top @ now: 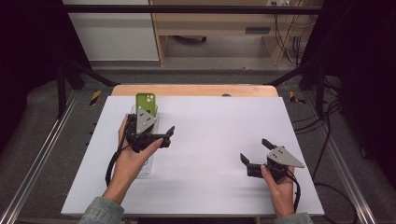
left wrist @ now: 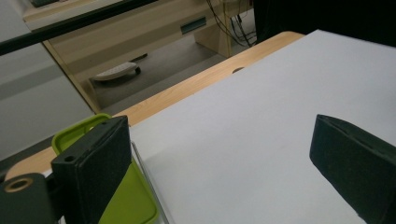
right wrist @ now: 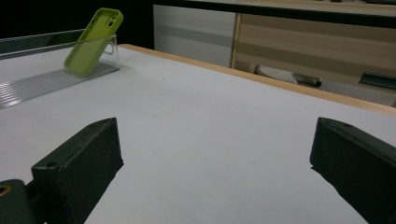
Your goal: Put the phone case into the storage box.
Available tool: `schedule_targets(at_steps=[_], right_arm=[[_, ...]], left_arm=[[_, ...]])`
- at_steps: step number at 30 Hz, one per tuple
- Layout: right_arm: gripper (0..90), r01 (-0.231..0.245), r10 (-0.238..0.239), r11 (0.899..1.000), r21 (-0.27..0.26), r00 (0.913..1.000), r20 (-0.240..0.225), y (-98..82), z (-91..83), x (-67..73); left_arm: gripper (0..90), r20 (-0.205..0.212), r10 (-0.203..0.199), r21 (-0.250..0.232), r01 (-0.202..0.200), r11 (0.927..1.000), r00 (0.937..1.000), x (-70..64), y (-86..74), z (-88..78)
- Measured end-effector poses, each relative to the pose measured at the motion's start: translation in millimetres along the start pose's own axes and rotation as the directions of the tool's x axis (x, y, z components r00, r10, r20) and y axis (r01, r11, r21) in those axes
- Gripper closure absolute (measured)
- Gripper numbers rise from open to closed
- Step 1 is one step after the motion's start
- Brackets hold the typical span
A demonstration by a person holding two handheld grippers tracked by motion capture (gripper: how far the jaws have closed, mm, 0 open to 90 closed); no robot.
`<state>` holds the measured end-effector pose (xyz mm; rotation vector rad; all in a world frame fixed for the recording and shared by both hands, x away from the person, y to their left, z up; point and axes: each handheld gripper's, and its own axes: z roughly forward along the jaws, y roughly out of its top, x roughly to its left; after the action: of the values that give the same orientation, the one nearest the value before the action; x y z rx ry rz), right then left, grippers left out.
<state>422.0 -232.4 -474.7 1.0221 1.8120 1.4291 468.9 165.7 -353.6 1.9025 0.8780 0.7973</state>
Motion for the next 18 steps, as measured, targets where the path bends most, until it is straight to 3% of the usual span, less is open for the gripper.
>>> schedule_targets(at_steps=[2, 5, 12, 18], right_arm=[[2.5, -0.008, 0.008, 1.000, 0.003, 1.0000, 0.003, 0.0, 0.2, -0.3], [2.5, -0.021, 0.021, 1.000, 0.005, 0.9998, 0.002, 0.1, -0.3, -1.3], [2.5, -0.023, 0.023, 1.000, 0.001, 0.9997, 0.000, 0.3, -0.9, -1.8], [2.4, -0.022, 0.022, 1.000, 0.005, 0.9998, 0.000, -0.2, -0.2, -1.9]], left_arm=[[5.1, 0.019, -0.023, -0.060, 0.024, 0.9979, 0.9996, 1.6, 0.4, -5.9], [5.2, 0.009, -0.031, -0.105, 0.032, 0.9940, 0.9995, 4.1, 0.9, -14.1], [5.3, -0.001, -0.041, -0.140, 0.041, 0.9893, 0.9991, 9.4, -1.3, -27.9], [5.2, -0.011, -0.062, -0.200, 0.059, 0.9780, 0.9980, 13.0, -8.2, -35.7]])
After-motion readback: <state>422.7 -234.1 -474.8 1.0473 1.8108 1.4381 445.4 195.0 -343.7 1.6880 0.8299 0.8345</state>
